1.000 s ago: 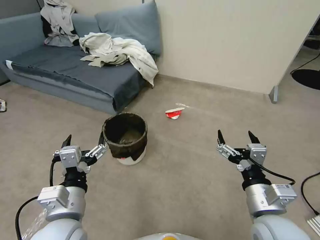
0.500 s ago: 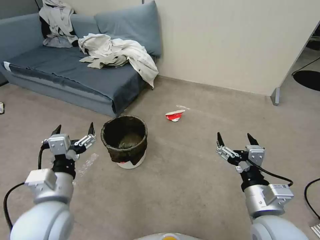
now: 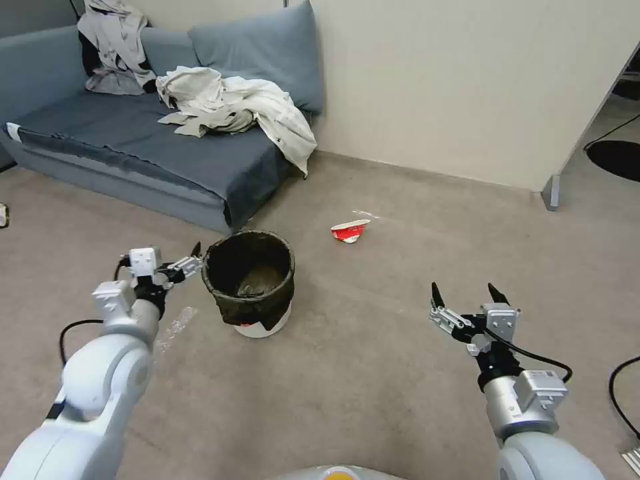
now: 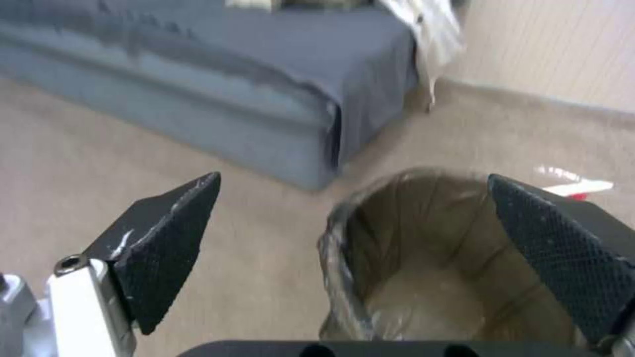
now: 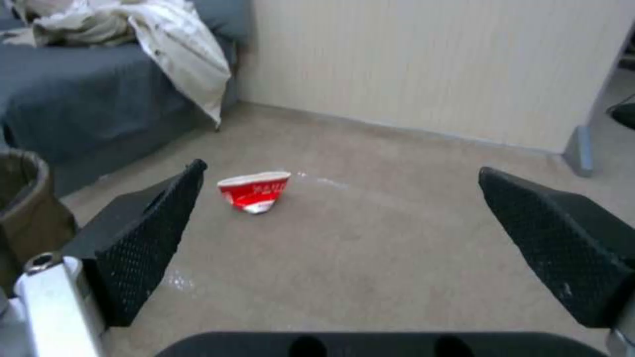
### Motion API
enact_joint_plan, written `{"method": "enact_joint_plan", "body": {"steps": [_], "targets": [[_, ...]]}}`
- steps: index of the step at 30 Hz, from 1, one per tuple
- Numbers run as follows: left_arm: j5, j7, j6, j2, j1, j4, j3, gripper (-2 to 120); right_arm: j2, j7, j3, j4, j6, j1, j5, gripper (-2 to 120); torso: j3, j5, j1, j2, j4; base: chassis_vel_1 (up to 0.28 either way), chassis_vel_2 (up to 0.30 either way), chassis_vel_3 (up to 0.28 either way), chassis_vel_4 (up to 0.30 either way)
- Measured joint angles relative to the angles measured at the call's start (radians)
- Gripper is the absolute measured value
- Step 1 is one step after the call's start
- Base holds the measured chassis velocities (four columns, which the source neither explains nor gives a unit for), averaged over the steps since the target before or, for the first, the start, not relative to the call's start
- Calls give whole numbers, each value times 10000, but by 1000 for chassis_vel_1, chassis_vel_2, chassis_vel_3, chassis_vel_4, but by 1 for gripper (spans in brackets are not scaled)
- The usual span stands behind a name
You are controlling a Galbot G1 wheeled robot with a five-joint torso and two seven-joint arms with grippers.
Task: Pick up the trash can from the floor.
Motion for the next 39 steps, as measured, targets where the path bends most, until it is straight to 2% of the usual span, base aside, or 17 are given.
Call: {"method": "enact_joint_plan", "body": {"steps": [5,9,14,19,28,39], "targets": [[-443,-263,521,145,-283,344,51,100,52,-60,-318,-432,81,101,-244,100,0,1,1,0,-1,0,0,0,0],[-972,-729,1224,280,-680,704,204,100,39,-133,-586,-857,311,127,-523,100,0,2,0,0,5,0,0,0,0],[-1125,-753,1332,341,-1726,1493,1144,100,202,-139,-598,-912,413,70,-671,100,0,1,-1,0,-3,0,0,0,0],[-1213,-807,1463,286,-2568,2156,1762,100,204,-140,-615,-913,413,108,-689,100,0,2,0,0,-1,0,0,0,0],[-1192,-1255,2091,58,-3224,2835,2157,100,131,-139,-552,-869,418,88,-672,100,1,1,0,0,0,0,0,0,0],[-1160,-1357,2186,38,-3426,3396,2225,100,87,-128,-528,-777,500,108,-628,100,0,2,0,0,0,0,0,0,0]]}}
